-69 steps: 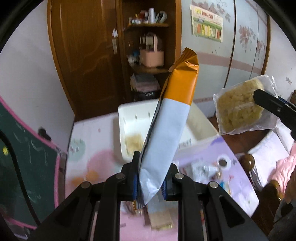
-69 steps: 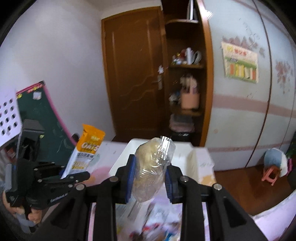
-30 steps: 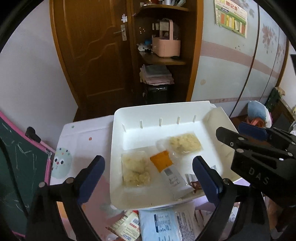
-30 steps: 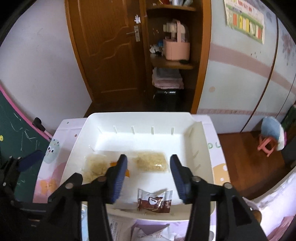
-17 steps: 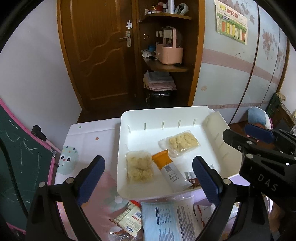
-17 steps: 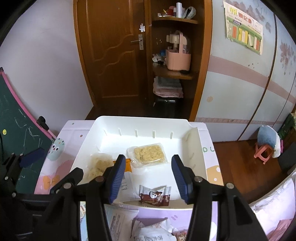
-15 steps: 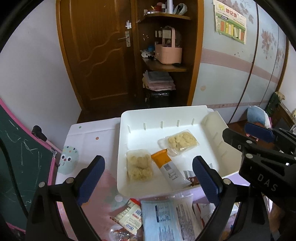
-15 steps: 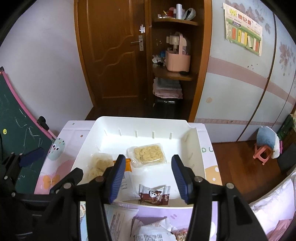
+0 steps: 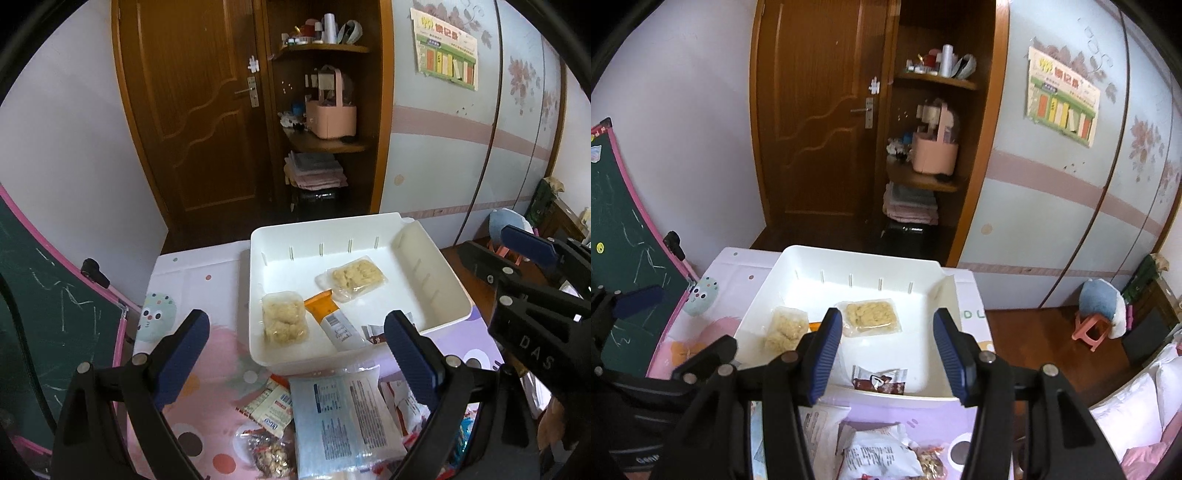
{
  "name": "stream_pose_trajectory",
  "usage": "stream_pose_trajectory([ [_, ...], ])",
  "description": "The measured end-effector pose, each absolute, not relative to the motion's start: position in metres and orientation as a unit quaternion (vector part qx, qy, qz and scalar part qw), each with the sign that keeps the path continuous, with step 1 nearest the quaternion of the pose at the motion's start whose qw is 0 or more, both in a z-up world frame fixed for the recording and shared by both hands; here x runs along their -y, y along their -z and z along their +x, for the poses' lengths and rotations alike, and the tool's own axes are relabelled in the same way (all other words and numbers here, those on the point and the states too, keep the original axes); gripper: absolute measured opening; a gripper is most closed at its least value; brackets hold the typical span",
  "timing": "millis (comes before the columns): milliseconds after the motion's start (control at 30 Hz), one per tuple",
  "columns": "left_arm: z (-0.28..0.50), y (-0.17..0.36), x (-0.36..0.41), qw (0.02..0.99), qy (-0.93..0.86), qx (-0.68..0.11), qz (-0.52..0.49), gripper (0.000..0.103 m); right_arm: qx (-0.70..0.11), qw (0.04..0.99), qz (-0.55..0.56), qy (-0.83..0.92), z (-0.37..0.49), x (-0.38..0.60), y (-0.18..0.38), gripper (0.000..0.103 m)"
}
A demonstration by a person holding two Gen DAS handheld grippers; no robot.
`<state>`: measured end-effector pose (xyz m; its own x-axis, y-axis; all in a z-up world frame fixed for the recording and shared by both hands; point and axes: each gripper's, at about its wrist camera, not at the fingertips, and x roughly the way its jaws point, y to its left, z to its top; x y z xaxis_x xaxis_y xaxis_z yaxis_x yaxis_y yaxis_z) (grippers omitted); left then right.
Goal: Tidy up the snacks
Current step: 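Withdraw both tools from the basket back toward the snack pile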
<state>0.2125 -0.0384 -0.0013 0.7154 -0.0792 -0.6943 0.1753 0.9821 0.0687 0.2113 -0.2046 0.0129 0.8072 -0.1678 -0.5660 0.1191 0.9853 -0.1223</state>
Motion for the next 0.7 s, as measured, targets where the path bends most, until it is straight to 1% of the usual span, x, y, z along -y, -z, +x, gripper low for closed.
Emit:
stream_pose_trajectory([
  [433,0.134,-0.046,0.031,0.941,0.088,-0.32,0.06,0.095,-0.268,0.96,-0.034,0.074,0.136,0.206,-0.036,0.052],
  [700,0.083,-0.055,0.029,0.945,0.107,-0.304,0.059,0.095,-0.266,0.962,-0.03,0.05,0.08,0.213,-0.037,0.052],
])
